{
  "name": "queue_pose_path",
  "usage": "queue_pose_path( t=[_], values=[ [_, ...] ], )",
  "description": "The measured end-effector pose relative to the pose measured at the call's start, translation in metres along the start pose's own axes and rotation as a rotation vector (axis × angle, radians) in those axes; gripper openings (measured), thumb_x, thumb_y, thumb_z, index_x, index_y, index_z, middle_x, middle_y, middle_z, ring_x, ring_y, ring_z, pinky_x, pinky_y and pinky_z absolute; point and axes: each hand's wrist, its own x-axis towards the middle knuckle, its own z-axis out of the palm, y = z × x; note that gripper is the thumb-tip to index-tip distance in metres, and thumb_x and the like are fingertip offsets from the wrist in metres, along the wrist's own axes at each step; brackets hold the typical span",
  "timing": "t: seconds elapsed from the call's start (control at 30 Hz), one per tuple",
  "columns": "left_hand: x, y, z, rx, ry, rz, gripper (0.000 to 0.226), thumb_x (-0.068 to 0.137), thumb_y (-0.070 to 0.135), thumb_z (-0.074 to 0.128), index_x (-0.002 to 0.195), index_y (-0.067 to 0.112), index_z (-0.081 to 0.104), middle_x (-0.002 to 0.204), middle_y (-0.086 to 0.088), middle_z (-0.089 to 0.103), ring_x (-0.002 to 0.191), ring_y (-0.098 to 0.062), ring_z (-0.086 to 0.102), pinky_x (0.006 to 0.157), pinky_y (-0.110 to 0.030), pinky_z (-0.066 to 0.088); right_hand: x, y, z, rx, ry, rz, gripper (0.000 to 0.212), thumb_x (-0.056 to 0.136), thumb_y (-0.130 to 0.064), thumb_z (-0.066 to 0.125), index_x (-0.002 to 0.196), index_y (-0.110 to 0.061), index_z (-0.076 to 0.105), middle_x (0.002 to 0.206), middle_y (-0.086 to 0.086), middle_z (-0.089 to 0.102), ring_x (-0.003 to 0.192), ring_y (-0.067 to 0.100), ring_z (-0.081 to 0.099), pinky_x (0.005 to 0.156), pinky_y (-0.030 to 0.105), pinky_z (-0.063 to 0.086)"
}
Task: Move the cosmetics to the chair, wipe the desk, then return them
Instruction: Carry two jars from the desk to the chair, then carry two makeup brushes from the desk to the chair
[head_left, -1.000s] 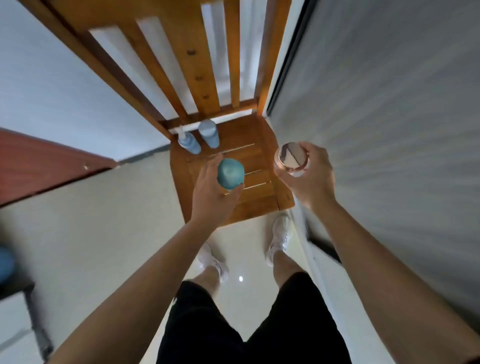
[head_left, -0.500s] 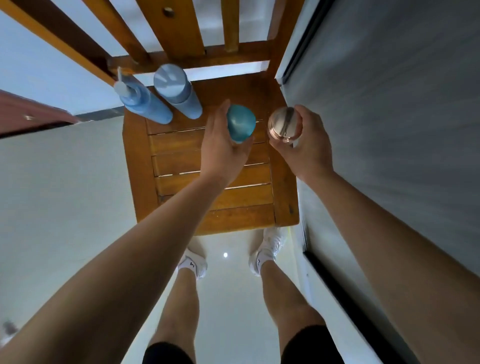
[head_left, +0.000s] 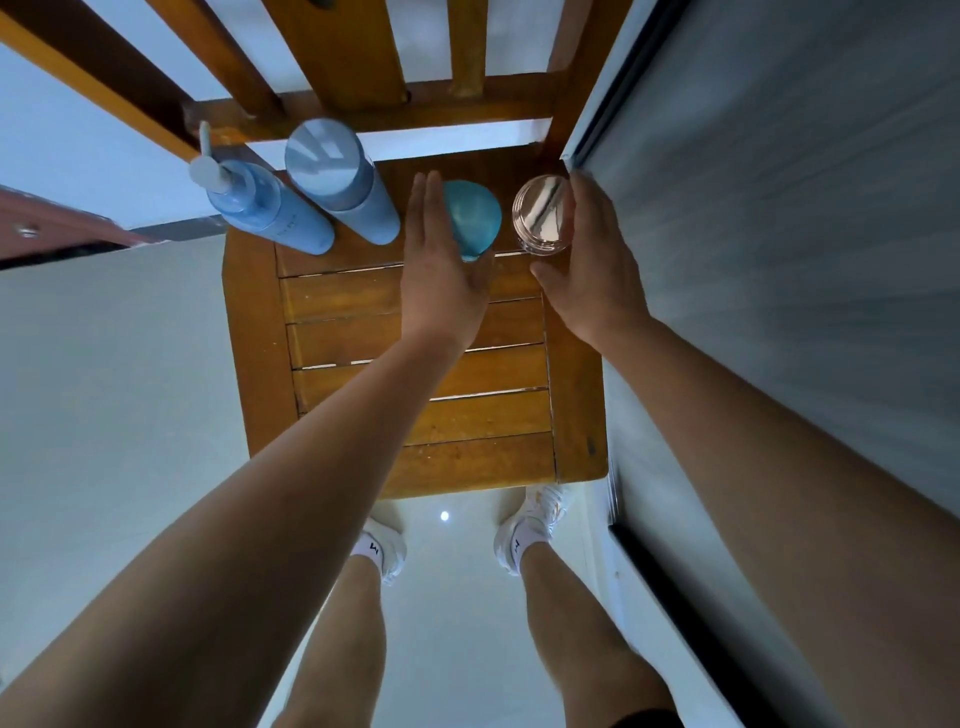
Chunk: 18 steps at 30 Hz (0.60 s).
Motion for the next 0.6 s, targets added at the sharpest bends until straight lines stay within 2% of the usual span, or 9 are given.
queue_pose_path(
  t=[0.07,0.17,0.27,0.33,0.43,0.5,0.6],
  values=[
    [-0.016,0.002,-0.011,-0.001,0.024,0.018,0.076,0.092,0.017,0.068,0.155,0.010,0.025,0.162,-0.011,0.024,0.151,-0.025,0.022,0.115,-0.025,0.022,-0.014,-0.001,-0.005,-0.013,0.009,0.036,0.090,0.093,-0.026,0.072,0.161,-0.017,0.013,0.169,0.006,0.013,0.154,0.027,0.019,0.114,0.034,0.033],
    [-0.057,0.005,-0.032,0.032,0.033,0.108,0.063,0.098,0.025,0.057,0.153,0.011,0.030,0.162,-0.011,0.025,0.151,-0.026,0.020,0.120,-0.038,0.025,-0.046,-0.013,-0.016,0.004,0.080,0.087,0.078,0.100,-0.038,0.059,0.160,-0.018,0.015,0.169,0.005,0.012,0.154,0.026,0.017,0.114,0.034,0.031],
    [-0.088,0.006,-0.066,0.132,0.064,0.177,0.056,0.104,0.032,0.048,0.153,0.012,0.033,0.163,-0.011,0.024,0.153,-0.027,0.015,0.120,-0.053,0.022,-0.081,-0.034,-0.037,-0.037,0.163,0.014,0.068,0.104,-0.048,0.044,0.160,-0.020,0.017,0.169,0.007,0.012,0.154,0.026,0.019,0.112,0.032,0.029],
    [-0.097,0.009,-0.099,0.201,0.077,0.192,0.056,0.105,0.036,0.043,0.154,0.013,0.032,0.164,-0.011,0.021,0.153,-0.028,0.011,0.119,-0.057,0.019,-0.099,-0.052,-0.057,-0.034,0.186,-0.033,0.066,0.104,-0.050,0.039,0.160,-0.022,0.018,0.169,0.007,0.012,0.154,0.026,0.018,0.116,0.040,0.031],
    [-0.099,0.031,-0.180,0.300,0.109,0.276,0.057,0.105,0.040,0.038,0.155,0.014,0.030,0.164,-0.012,0.019,0.153,-0.031,0.009,0.118,-0.060,0.017,-0.119,-0.097,-0.105,-0.042,0.242,-0.125,0.063,0.105,-0.049,0.037,0.159,-0.021,0.020,0.169,0.010,0.011,0.155,0.027,0.014,0.121,0.051,0.030],
    [-0.091,0.051,-0.242,0.354,0.164,0.330,0.057,0.103,0.038,0.043,0.153,0.012,0.033,0.163,-0.016,0.020,0.152,-0.035,0.012,0.117,-0.062,0.017,-0.122,-0.138,-0.143,-0.059,0.311,-0.210,0.063,0.106,-0.049,0.036,0.160,-0.021,0.020,0.169,0.011,0.010,0.155,0.028,0.010,0.124,0.048,0.022],
    [-0.085,0.090,-0.356,0.459,0.347,0.369,0.058,0.101,0.031,0.053,0.151,0.006,0.036,0.159,-0.025,0.024,0.149,-0.044,0.018,0.113,-0.066,0.021,-0.120,-0.222,-0.206,-0.063,0.442,-0.401,0.063,0.107,-0.045,0.040,0.160,-0.016,0.023,0.167,0.017,0.012,0.155,0.032,0.010,0.125,0.049,0.018]
  ],
)
